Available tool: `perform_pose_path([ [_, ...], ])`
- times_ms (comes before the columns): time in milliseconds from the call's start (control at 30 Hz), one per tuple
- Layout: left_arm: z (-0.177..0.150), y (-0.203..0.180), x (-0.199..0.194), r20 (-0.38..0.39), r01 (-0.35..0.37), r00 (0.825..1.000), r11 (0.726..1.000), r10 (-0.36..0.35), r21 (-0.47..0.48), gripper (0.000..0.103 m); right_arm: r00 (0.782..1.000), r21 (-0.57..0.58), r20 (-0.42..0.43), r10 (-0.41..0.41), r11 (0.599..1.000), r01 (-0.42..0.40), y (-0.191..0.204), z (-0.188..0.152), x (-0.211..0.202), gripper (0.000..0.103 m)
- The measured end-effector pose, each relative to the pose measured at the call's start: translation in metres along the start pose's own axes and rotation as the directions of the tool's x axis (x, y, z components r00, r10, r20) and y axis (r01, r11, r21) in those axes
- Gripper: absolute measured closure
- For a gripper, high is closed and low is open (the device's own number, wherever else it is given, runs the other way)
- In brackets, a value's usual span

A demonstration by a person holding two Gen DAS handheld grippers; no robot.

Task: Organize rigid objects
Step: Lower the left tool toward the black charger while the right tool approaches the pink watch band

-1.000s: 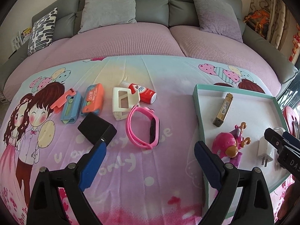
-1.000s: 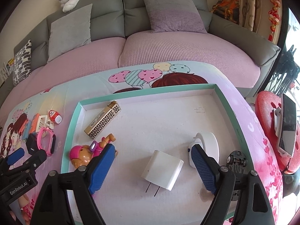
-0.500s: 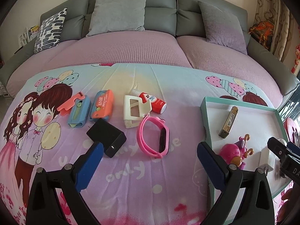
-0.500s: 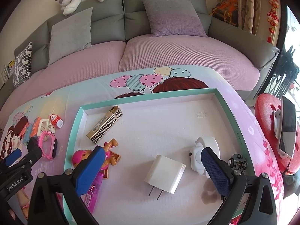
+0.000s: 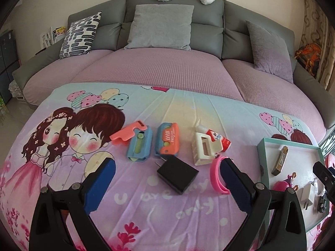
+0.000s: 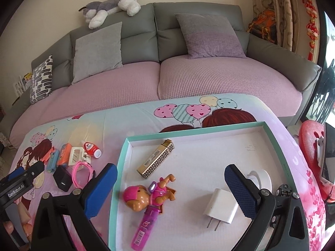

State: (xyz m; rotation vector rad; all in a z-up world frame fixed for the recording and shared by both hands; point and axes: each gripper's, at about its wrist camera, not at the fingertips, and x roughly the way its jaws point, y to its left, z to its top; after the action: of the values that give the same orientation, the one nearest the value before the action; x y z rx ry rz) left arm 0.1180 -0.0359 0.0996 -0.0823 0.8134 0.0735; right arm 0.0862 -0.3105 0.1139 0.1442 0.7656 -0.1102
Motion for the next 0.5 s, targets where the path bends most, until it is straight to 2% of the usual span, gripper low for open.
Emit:
perform_pose_path([
  [233, -0.001, 0.033, -0.001, -0.011, -0.016, 1.000, 1.000, 0.016, -0.015, 0.003, 0.998, -0.055, -0.035, 0.050, 0.997, -0.052, 0.043, -0.004, 0.011, 0.000],
  [367, -0.006, 0.049, 0.005, -0.057, -0.036, 0.998, 0.999, 0.035, -0.015, 0.003, 0.990, -0.075, -0.077, 0.121, 0.989, -0.127, 0.070, -0.011, 0.021, 0.000],
  [500, -0.011, 0.062, 0.009, -0.083, -0.040, 0.996, 0.999, 0.040, -0.003, 0.003, 0.984, -0.122, -0.113, 0.137, 0.981, -0.150, 0.094, -0.019, 0.029, 0.000],
])
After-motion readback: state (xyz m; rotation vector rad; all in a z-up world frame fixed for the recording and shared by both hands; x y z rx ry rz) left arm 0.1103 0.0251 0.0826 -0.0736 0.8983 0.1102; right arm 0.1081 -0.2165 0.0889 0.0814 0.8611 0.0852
